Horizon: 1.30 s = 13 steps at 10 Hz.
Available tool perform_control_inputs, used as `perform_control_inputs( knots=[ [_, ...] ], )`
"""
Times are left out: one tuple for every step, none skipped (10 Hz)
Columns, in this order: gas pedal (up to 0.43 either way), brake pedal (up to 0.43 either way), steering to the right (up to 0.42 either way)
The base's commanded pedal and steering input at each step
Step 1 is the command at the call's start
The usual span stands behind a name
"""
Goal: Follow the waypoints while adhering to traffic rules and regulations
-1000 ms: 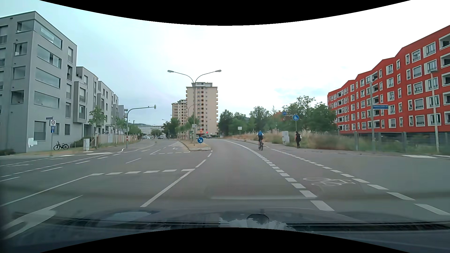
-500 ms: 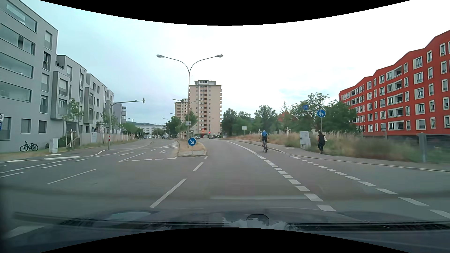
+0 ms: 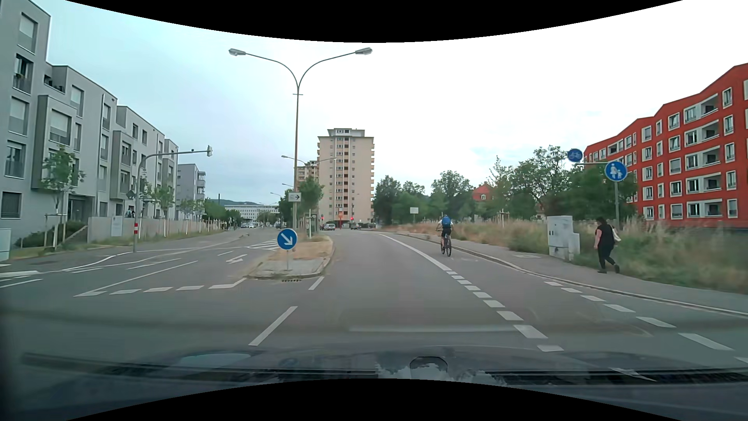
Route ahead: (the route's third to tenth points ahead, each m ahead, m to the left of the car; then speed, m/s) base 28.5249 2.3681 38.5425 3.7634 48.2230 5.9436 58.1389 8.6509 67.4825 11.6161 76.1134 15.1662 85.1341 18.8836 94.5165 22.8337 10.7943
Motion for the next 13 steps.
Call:
perform_control_inputs(
  knots=[
    [0.067,0.000,-0.016],
    [0.067,0.000,-0.016],
    [0.067,0.000,-0.016],
    [0.067,0.000,-0.016],
    [0.067,0.000,-0.016],
    [0.067,0.000,-0.016],
    [0.067,0.000,-0.016],
    [0.067,0.000,-0.016],
    [0.059,0.000,-0.016],
    [0.047,0.000,-0.016],
    [0.047,0.000,-0.017],
    [0.047,0.000,-0.018],
    [0.047,0.000,-0.018]
  ],
)
